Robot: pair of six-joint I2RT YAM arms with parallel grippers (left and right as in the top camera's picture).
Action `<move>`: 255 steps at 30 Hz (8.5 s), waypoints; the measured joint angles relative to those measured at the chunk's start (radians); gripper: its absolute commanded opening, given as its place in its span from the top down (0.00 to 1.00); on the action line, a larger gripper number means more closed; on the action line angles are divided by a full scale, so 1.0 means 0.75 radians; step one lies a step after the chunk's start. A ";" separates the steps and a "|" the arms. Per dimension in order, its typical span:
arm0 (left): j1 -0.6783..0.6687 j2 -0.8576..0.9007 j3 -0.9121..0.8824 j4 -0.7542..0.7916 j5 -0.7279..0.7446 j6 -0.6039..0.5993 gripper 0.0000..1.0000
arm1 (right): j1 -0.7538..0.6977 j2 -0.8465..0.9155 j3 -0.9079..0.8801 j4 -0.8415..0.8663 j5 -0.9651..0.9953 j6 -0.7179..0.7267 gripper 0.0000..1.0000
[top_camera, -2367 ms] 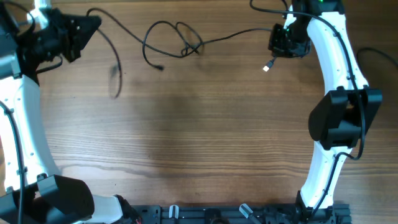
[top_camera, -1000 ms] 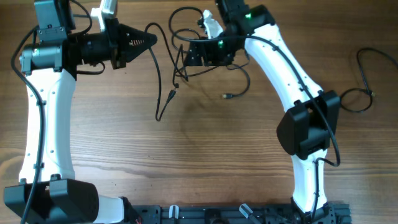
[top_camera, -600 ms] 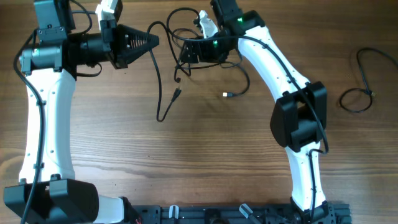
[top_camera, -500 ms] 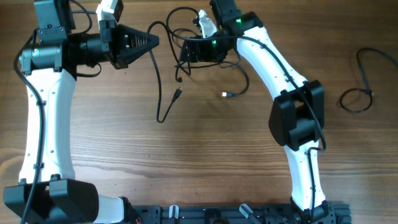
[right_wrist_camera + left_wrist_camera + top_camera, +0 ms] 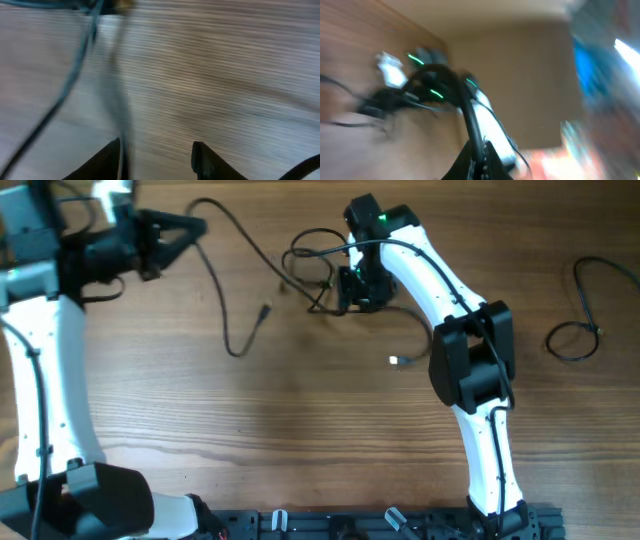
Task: Untangle cables
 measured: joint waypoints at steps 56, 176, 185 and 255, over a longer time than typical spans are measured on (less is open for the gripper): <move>-0.251 0.292 0.000 -0.259 -0.979 0.174 0.96 | 0.046 -0.457 -0.201 0.120 -0.225 -0.475 0.23; -0.902 0.283 -0.159 -0.105 -1.602 -0.269 0.01 | -0.735 -0.823 -0.513 0.420 -0.394 0.041 0.03; -0.716 -0.016 -0.137 -0.138 -1.622 -0.269 0.00 | -0.538 -0.823 -0.513 0.404 -0.339 0.041 0.03; -0.393 0.025 -0.123 -0.253 -1.761 -0.247 0.23 | -1.246 -0.462 0.310 0.498 0.594 0.229 0.96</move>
